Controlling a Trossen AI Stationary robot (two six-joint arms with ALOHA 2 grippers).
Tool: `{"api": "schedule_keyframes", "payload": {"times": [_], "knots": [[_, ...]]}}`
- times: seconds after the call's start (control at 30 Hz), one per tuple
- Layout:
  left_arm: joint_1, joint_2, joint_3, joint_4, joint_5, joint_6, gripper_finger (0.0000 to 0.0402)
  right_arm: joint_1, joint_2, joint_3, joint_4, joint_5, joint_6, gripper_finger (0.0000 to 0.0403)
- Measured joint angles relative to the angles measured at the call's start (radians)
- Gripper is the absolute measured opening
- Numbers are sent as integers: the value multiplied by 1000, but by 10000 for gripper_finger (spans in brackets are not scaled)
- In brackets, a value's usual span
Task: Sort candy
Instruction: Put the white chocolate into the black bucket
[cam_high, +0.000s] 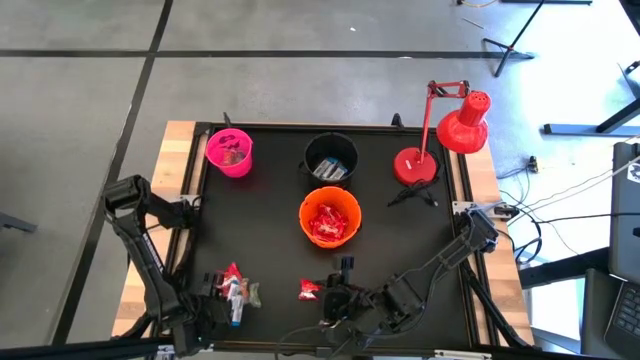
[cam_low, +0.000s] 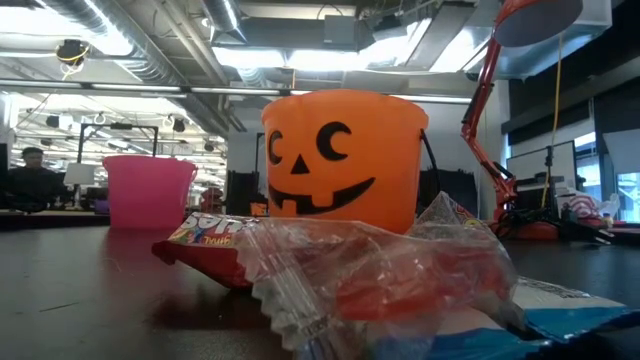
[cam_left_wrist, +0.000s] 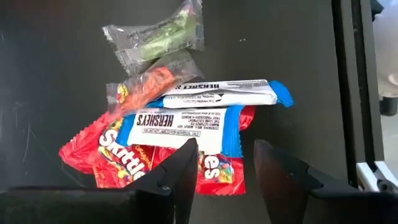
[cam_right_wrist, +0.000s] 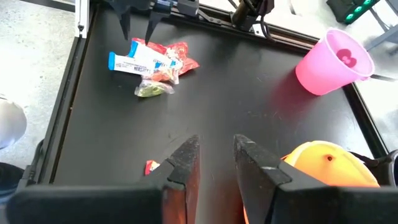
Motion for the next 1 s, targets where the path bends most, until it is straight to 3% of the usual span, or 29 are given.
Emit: {"api": "schedule_keyframes", "payload": {"times": [0.5,0.73,1.0], "knots": [[0,83,0,29,-17,100,146,0,0,0,1,8,0,95],[0,87,0,15,-98,93,144,0,0,0,3,9,1,95],[0,87,0,-6,-108,91,73,0,0,0,5,8,3,95]]}}
